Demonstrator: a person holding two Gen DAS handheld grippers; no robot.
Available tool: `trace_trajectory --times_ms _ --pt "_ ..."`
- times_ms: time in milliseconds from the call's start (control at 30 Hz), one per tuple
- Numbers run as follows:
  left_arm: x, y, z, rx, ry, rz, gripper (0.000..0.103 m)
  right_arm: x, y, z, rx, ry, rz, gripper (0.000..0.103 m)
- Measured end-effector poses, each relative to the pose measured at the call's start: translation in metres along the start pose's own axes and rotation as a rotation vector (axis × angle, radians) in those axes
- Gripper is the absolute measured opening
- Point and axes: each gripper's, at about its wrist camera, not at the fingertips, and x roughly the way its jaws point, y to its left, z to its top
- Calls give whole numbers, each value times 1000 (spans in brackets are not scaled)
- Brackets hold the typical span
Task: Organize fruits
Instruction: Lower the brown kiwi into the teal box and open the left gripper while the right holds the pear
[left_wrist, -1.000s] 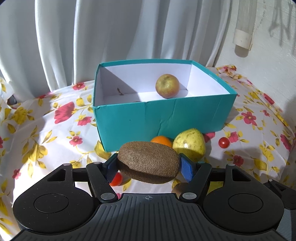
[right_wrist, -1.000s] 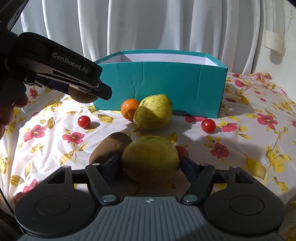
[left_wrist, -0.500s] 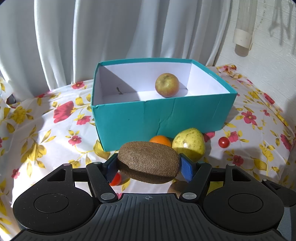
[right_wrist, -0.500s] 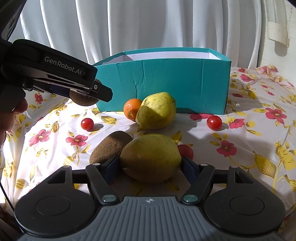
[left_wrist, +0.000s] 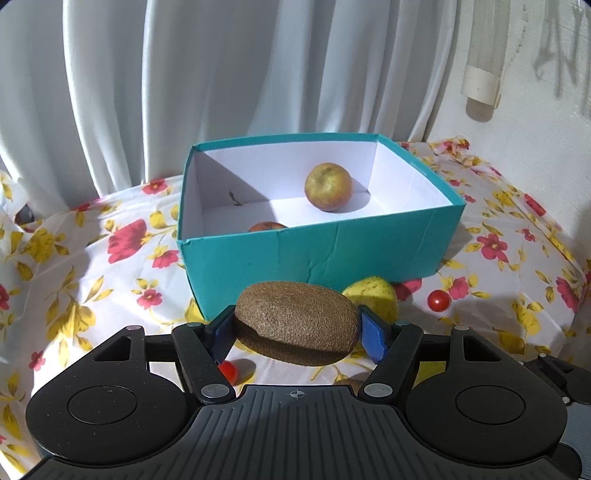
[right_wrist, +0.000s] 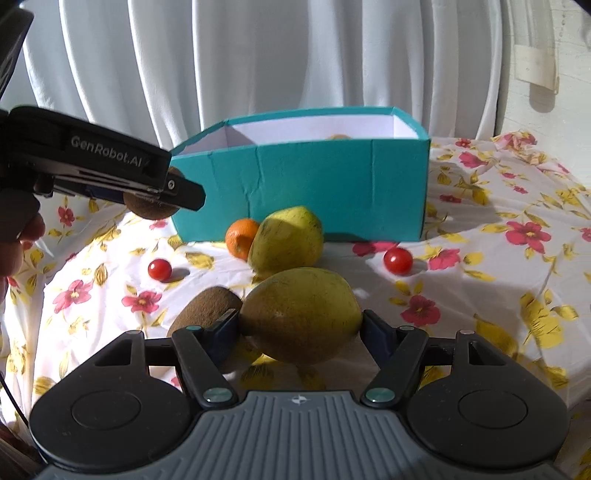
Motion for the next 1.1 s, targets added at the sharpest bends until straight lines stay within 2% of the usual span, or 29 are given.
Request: trace_trajectory --times_ms 333,667,900,1100 --pt "-6 -25 40 30 -67 33 73 -18 -25 25 65 -80 -33 71" --pt "10 -42 65 45 -71 60 73 -31 -48 41 111 -154 -83 71" --pt "33 -41 82 24 -63 94 73 -35 -58 50 124 -181 -103 71" --pt "69 -38 91 22 -38 134 73 -38 -63 56 131 -215 -126 71"
